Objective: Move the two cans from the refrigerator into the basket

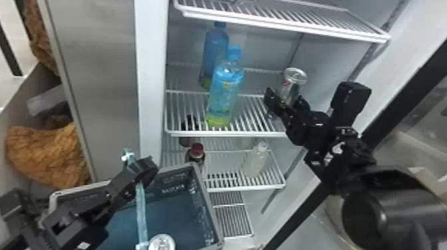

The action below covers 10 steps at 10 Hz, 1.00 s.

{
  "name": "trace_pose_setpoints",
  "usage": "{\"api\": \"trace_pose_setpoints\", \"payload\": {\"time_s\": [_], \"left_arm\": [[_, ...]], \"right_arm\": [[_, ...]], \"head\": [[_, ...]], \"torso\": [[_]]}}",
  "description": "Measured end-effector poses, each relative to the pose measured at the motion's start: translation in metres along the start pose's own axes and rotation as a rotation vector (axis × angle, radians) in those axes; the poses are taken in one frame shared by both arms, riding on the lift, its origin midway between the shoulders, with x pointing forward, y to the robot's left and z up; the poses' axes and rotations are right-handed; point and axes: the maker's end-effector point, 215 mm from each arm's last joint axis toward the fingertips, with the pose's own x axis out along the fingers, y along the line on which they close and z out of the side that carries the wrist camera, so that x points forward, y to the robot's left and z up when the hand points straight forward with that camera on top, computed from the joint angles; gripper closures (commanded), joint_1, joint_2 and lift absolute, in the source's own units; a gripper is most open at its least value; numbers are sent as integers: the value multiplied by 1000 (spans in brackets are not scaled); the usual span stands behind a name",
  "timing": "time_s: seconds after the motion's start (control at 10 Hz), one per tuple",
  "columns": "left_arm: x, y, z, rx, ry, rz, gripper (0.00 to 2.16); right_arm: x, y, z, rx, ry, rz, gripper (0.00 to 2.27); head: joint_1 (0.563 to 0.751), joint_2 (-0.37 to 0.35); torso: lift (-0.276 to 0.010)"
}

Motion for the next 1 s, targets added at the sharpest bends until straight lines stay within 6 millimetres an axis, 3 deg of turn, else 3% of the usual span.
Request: {"api": "trace_pose_setpoints", "payload": {"time_s": [0.5, 1.0], "left_arm": [[-1, 1, -1, -4, 1, 0, 1200], [-1, 0, -2, -7, -1, -2, 1200]], "right_arm": [[-69, 64, -8, 24, 56, 140, 1282], [-113, 137, -38, 122, 143, 295, 1282]], "head": [[695, -252], [695, -172]], "torso": [[-35], [-35]]}}
